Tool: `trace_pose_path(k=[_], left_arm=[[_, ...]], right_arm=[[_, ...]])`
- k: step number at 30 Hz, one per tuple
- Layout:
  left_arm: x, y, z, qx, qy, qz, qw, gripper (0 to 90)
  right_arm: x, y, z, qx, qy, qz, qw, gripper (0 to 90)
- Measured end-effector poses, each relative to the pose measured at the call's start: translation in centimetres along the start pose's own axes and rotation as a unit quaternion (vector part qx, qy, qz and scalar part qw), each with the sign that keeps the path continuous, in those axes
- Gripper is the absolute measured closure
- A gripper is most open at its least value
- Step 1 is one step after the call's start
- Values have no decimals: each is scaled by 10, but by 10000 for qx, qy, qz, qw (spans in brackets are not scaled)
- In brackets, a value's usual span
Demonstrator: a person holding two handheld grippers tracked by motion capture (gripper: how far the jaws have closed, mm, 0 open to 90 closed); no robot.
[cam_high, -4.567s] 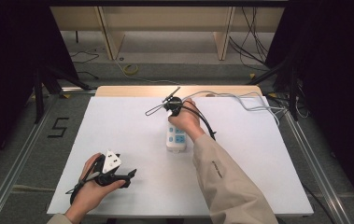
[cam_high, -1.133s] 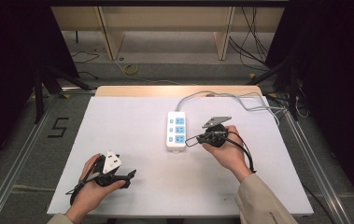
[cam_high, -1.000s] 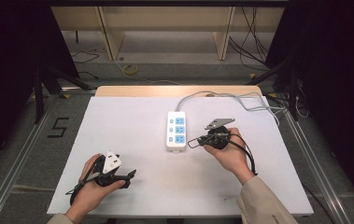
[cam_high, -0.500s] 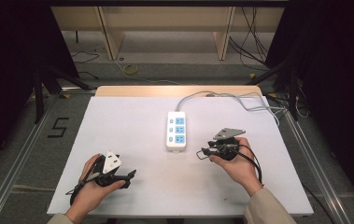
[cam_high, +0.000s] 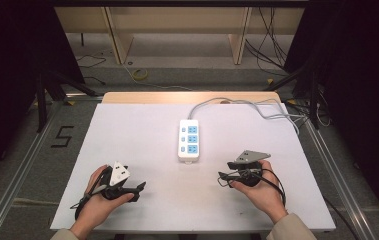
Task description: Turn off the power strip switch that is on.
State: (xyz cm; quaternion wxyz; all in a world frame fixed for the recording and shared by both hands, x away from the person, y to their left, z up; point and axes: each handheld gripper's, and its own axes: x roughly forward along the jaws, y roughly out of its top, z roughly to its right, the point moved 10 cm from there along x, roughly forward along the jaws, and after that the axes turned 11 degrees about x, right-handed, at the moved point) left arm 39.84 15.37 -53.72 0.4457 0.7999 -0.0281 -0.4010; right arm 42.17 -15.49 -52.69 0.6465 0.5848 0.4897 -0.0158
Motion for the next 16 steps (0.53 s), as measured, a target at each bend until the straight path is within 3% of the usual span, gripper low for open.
trace_pose_path(k=[10, 16], left_arm=[[0, 0, 0, -17, 10, 14, 10000, 183], [0, -1, 0, -11, -20, -35, 10000, 182]], right_arm=[[-4, -7, -4, -18, 82, 229, 9997, 454], [-3, -10, -5, -57, 102, 216, 9997, 447]])
